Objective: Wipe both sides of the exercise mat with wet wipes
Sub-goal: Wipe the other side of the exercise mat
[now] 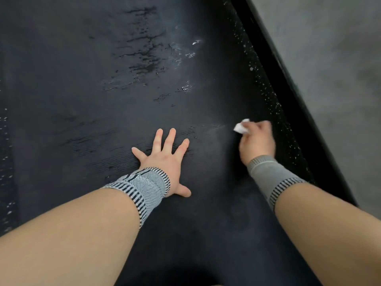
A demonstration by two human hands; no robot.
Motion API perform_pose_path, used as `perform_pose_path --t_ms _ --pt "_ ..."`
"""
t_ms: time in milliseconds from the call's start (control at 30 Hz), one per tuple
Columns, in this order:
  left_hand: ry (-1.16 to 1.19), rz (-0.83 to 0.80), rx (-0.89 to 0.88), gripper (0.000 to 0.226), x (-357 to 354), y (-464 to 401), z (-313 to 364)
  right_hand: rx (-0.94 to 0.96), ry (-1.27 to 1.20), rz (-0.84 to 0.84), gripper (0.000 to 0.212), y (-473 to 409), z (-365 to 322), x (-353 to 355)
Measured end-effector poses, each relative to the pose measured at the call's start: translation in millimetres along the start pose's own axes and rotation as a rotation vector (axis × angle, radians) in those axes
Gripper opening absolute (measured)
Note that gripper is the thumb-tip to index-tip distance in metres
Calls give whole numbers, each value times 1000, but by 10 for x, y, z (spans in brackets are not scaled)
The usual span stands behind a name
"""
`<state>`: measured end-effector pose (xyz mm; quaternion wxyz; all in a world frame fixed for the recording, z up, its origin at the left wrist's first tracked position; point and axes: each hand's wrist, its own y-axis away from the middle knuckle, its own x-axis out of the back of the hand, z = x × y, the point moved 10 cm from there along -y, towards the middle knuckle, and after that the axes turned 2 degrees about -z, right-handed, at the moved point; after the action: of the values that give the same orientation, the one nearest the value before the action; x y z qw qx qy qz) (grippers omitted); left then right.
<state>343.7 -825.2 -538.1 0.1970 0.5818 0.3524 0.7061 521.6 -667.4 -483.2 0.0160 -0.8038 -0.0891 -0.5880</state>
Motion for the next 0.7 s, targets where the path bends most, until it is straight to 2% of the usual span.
perform_pose_path --t_ms 67,100,167,267,333,400,567,633,700 --pt "0 8 12 138 2 -4 -17 -330 -52 52 34 -81 450 134" --pt "1 10 18 138 4 1 -24 -361 -39 44 33 -76 428 112" --pt "7 17 32 139 4 5 -29 -178 6 -39 31 -18 4 -65" --pt "-20 44 51 139 12 11 -32 333 19 -189 33 326 -891 -408" --pt "-23 48 64 139 28 16 -33 544 57 -257 37 434 -1102 -543" --pt "-22 44 74 140 33 14 -34 440 44 -191 39 199 -810 -429" --pt "-20 43 93 141 23 -2 -56 -197 -35 58 35 -256 568 120" --pt "-21 40 103 142 28 3 -55 -240 6 42 35 -166 588 124" --pt "-27 38 114 142 32 12 -54 -88 3 -13 34 14 257 2"
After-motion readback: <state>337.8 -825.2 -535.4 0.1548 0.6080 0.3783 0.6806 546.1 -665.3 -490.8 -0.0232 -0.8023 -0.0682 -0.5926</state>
